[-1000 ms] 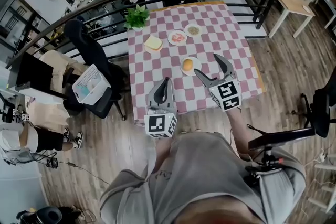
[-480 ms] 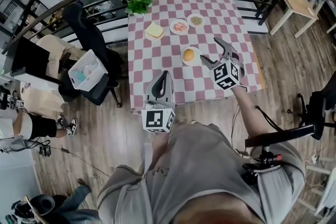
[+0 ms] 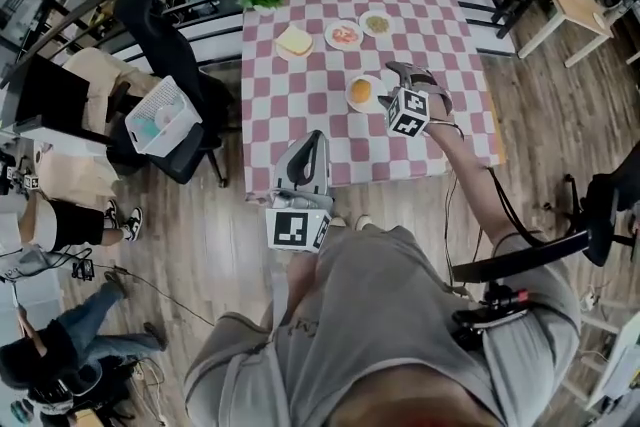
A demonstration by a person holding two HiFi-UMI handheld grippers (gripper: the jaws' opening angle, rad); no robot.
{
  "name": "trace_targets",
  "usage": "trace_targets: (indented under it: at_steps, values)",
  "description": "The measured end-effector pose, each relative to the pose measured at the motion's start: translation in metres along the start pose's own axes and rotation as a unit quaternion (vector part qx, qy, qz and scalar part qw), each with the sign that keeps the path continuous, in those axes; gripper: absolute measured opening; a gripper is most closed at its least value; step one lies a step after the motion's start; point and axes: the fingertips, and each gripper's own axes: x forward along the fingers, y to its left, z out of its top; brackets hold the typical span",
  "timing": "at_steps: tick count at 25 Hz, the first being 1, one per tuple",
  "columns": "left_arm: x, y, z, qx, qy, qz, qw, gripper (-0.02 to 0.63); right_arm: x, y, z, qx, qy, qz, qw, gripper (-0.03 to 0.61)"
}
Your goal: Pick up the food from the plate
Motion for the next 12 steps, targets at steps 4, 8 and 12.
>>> trace_targets:
  at_steps: [4, 8, 12]
  values:
    - [-0.002, 0.004, -0.010, -0.004, 0.013, 0.006, 0.9999, 0.009, 0.050, 0.021, -0.009, -0.052, 0.024, 0.040, 0.998, 0.374]
    - [-0.003, 0.013, -0.017, -0.009, 0.020, 0.015, 0.9996, 0.009, 0.093, 0.043, -0.006, -0.141, 0.037, 0.076, 0.986, 0.374]
    - [-0.004, 0.020, -0.025, -0.013, 0.028, 0.023, 0.9993, 0.009, 0.132, 0.069, -0.012, -0.228, 0.047, 0.112, 0.966, 0.374]
